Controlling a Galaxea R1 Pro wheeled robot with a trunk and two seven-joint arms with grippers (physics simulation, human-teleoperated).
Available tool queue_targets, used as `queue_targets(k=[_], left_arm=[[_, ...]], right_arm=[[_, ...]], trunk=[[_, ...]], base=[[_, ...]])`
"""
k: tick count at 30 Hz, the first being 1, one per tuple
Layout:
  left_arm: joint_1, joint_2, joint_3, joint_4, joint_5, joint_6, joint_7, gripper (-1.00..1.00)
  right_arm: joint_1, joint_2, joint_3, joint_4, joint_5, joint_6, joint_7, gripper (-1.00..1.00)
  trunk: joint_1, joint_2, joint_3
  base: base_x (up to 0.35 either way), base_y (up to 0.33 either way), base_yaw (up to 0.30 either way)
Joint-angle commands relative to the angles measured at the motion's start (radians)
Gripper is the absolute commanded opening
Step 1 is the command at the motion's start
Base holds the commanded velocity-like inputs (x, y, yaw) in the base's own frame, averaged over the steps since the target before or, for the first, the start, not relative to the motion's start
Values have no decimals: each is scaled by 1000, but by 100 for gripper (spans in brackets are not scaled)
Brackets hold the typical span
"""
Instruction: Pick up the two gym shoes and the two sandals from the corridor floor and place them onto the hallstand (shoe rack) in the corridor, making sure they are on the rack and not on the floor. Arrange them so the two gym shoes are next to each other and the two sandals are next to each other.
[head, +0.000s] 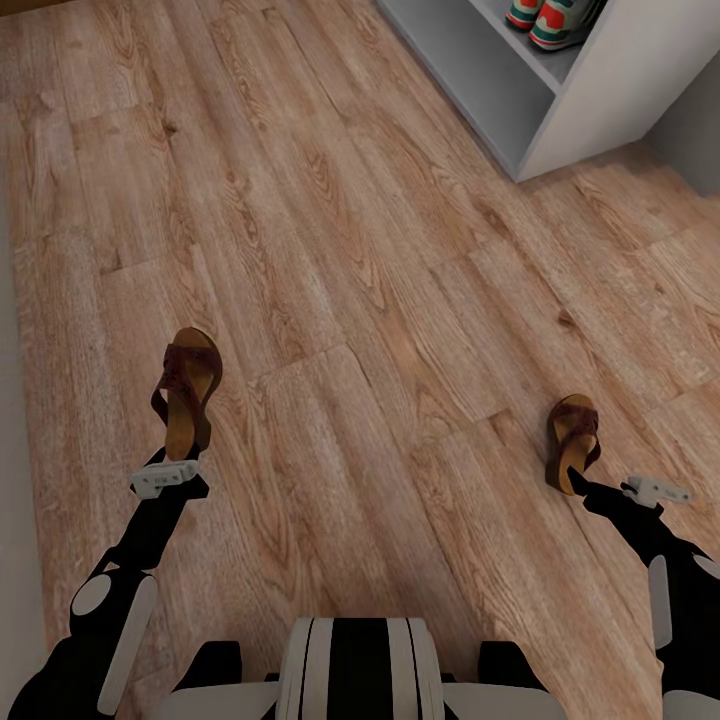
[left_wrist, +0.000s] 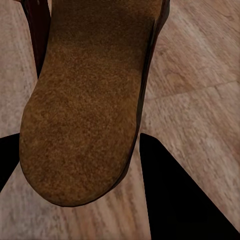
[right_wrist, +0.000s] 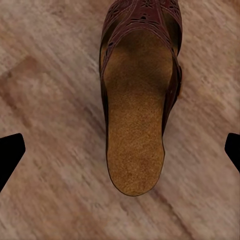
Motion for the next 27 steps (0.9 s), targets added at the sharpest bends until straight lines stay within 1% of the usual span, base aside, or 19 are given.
queue_targets(k=[1, 13, 27], left_arm=[[0, 0, 0, 0, -3, 0, -1, -100], [0, 0, 0, 0, -3, 0, -1, -100], [0, 0, 0, 0, -3, -1, -1, -100]], right_arm=[[0, 0, 0, 1, 0, -1, 0, 100], [-4, -3, -2, 2, 0, -4, 1, 100], [-19, -7, -4, 3, 0, -33, -4, 100]], trunk=[[0, 0, 0], [0, 0, 0], [0, 0, 0]], base=[[0, 0, 0], [0, 0, 0], [0, 0, 0]])
